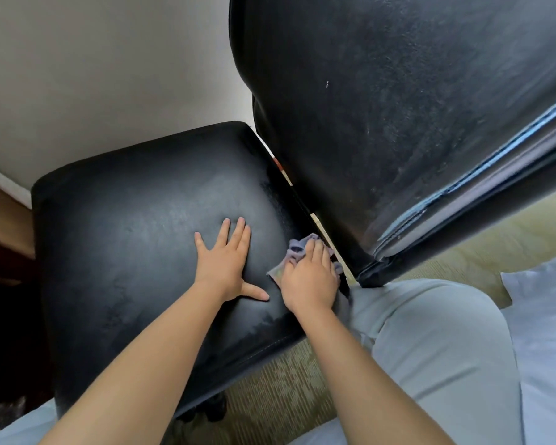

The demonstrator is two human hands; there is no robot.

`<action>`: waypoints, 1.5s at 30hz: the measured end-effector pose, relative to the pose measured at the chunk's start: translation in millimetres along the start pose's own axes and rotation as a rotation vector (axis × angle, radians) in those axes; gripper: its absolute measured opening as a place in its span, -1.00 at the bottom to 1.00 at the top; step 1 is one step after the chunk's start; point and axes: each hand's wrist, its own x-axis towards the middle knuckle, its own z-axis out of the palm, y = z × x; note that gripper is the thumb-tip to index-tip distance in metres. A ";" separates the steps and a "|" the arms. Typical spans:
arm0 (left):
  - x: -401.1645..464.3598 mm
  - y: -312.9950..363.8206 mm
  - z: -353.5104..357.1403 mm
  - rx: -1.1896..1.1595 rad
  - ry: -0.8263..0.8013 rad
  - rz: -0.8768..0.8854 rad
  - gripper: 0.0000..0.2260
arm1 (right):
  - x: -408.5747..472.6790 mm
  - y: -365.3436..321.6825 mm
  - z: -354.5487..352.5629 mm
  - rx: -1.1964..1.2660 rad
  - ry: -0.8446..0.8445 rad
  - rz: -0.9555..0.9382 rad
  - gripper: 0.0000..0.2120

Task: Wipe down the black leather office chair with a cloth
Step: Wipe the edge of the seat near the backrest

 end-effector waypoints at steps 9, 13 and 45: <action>-43.9 7.8 27.1 -0.042 0.137 0.001 -0.26 | -70.0 18.8 21.7 0.161 0.019 0.091 -0.33; -58.9 10.3 38.4 -0.061 0.106 0.032 -0.35 | -55.6 22.9 20.1 0.222 0.037 0.137 -0.38; -106.4 8.3 52.6 0.115 0.006 0.082 0.17 | -116.2 26.2 62.9 0.235 0.176 -0.169 -0.36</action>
